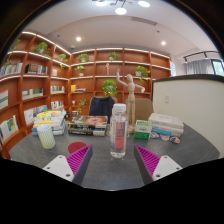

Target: Pour water

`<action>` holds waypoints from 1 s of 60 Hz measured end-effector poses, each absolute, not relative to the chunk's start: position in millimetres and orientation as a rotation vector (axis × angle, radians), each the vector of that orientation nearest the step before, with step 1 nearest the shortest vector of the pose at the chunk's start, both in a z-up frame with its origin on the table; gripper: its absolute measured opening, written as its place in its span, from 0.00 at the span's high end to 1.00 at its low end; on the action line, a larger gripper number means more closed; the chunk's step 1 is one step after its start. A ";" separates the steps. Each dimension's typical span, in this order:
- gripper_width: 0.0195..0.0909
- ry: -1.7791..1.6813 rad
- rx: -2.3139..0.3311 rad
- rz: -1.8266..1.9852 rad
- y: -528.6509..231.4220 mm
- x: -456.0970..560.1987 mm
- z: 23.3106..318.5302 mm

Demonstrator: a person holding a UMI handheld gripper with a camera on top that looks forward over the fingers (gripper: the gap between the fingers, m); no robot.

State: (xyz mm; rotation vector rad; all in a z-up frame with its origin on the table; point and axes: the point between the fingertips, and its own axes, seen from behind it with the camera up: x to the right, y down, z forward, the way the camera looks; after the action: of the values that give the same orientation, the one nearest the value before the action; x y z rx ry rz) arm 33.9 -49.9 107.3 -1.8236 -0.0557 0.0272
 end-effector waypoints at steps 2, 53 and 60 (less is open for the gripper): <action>0.03 -0.054 -1.820 0.033 -31.7 36.5 99.7; 0.80 -0.057 -1.663 -0.049 95.3 48.6 97.1; 0.80 -0.050 -1.669 -0.063 93.4 51.2 96.7</action>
State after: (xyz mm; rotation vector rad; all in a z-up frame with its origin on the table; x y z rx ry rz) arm 51.2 93.4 96.7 -1.6692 -0.0501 -0.0625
